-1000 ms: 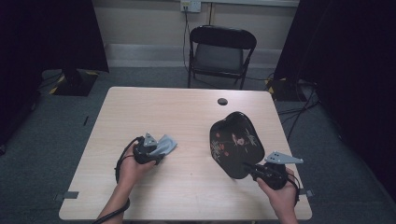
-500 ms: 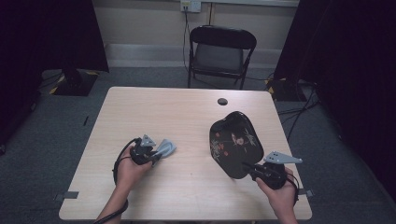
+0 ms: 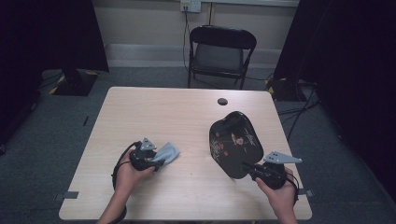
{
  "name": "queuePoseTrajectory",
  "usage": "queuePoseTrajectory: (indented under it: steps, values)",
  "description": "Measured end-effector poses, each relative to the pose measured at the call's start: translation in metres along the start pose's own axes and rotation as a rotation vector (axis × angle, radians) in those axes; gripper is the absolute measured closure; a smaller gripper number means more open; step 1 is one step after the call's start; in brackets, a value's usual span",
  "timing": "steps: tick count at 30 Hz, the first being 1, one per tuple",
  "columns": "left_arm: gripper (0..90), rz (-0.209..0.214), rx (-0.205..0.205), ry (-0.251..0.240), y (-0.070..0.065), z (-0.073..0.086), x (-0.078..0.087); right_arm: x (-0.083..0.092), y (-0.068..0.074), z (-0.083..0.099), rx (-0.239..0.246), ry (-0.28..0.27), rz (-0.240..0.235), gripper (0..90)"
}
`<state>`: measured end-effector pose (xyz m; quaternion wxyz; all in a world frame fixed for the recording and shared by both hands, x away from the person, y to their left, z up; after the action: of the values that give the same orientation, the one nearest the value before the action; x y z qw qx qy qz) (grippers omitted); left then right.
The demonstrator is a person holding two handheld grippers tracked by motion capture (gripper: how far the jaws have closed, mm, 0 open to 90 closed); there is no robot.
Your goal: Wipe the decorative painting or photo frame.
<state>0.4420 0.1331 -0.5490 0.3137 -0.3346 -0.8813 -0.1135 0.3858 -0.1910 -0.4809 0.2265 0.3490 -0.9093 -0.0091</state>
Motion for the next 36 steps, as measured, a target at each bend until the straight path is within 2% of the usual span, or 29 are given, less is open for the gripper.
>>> queuePoseTrajectory:
  steps: [4,8,11,13,14,18,20,21,23,27,33,36]
  values:
    - [43.3,-0.007,0.008,-0.011,0.002,0.001,0.002,0.000,0.000,0.000,0.000,0.000,0.000,78.7]
    - [40.2,0.007,0.013,0.025,0.002,0.012,0.001,0.000,0.000,0.000,0.002,0.001,0.001,78.7]
    - [38.9,0.008,0.004,0.008,0.001,0.014,0.000,0.000,0.000,0.000,0.002,-0.001,0.002,78.7]
    - [44.3,0.019,0.008,-0.005,-0.001,0.013,-0.001,0.000,0.000,0.000,0.002,-0.003,0.004,78.8]
    - [44.3,0.034,-0.003,-0.011,-0.002,0.014,0.000,0.000,0.000,0.000,0.002,-0.003,0.004,78.8]
    - [68.9,0.073,-0.007,0.011,-0.008,0.012,0.001,0.000,0.000,0.000,-0.003,-0.007,0.003,78.8]
    - [77.6,0.085,-0.003,0.019,-0.012,0.011,0.000,0.000,0.000,0.000,-0.005,-0.010,0.004,78.8]
    - [78.5,0.082,-0.003,0.026,-0.012,0.011,0.001,0.000,0.000,0.000,-0.006,-0.010,0.003,78.9]
    - [79.1,0.094,0.035,0.033,-0.015,0.010,0.000,0.000,0.000,0.000,-0.011,-0.010,0.002,78.9]
    - [79.7,0.105,0.054,0.032,-0.021,0.003,0.000,0.000,0.000,0.000,-0.012,-0.010,-0.003,78.9]
    - [79.7,0.144,0.052,0.044,-0.034,-0.019,0.005,0.000,0.000,0.000,-0.009,-0.006,-0.001,78.9]
    - [79.6,0.144,0.031,0.062,-0.035,-0.026,0.007,-0.001,0.000,0.000,-0.008,-0.006,-0.001,78.9]
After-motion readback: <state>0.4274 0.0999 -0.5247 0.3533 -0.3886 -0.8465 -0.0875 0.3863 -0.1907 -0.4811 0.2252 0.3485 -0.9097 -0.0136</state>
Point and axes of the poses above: each handheld gripper's, and its own axes: x roughly backward along the jaws, z roughly out of its underside, y roughly to its left, the point moved 10 cm from there along -x, roughly forward along the jaws, and after that the axes turned 8 degrees about -y, right-handed, at the moved point
